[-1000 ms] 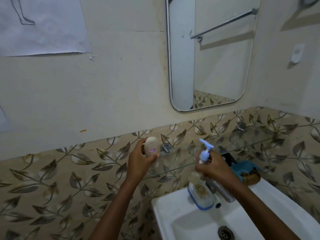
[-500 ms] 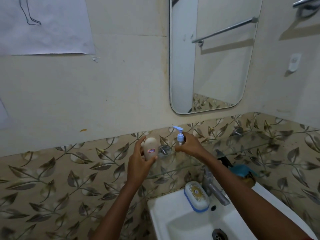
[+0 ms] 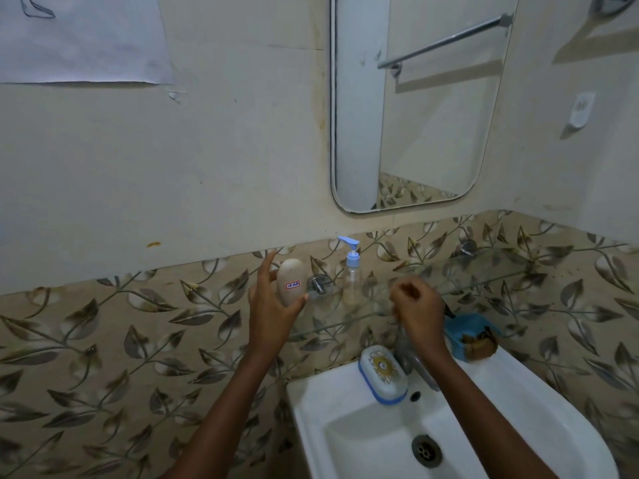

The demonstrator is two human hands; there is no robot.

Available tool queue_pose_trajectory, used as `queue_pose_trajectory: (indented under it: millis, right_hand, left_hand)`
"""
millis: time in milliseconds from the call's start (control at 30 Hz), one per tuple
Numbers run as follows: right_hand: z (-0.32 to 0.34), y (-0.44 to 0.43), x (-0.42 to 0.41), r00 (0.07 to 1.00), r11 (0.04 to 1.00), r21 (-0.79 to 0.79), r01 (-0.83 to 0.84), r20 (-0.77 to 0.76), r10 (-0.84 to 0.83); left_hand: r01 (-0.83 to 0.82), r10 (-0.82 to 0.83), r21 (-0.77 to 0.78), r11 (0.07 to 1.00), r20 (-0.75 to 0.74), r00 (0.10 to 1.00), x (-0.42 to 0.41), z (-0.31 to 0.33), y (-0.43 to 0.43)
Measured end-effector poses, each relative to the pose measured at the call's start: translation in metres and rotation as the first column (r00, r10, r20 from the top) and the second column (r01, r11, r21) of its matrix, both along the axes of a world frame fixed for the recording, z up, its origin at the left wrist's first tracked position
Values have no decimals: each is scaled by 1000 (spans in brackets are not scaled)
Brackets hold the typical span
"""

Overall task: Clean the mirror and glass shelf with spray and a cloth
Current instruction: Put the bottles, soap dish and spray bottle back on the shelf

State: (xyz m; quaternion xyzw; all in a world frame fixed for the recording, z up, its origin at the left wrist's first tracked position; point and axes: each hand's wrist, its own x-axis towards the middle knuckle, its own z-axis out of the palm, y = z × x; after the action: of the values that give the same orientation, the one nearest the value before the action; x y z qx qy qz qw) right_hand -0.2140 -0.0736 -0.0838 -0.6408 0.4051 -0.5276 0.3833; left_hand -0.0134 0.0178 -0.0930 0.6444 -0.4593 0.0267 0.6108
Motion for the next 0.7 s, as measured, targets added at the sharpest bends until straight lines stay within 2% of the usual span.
queue_pose_trajectory:
  millis: [33,100,167,267,400,500,567,700]
  right_hand:
    - [-19,8,-10,996,996,33,85,36,-86]
    - [-59,18,-21,986,977,126,169,-19,-168]
    - [-96,12,-19,974,963,215,165,-190,-125]
    - [-138,-6,-15,860,955,269,128,-509,29]
    - [-163,-23,-7,819,943,321,91,-562,112]
    - [-171,-29,-2,770,927,357,118,-622,142]
    - [-177,-29,-2,718,943,314,114,-682,140]
    - [-185,-32,-5,642,932,348,101,-739,206]
  left_hand:
    - [-10,10,-4,1000,-1,1000,0,1,1]
    - [-31,31,-25,999,-19,999,-3,3,2]
    - [-78,78,-51,996,0,997,-7,8,3]
    - [-124,134,-101,987,92,987,-16,20,6]
    - [-172,193,-149,974,146,970,-24,35,7]
    - [-173,190,-188,967,74,979,-26,39,9]
    - [-176,184,-194,965,24,983,-26,38,10]
    - [-181,188,-208,961,13,982,-27,36,11]
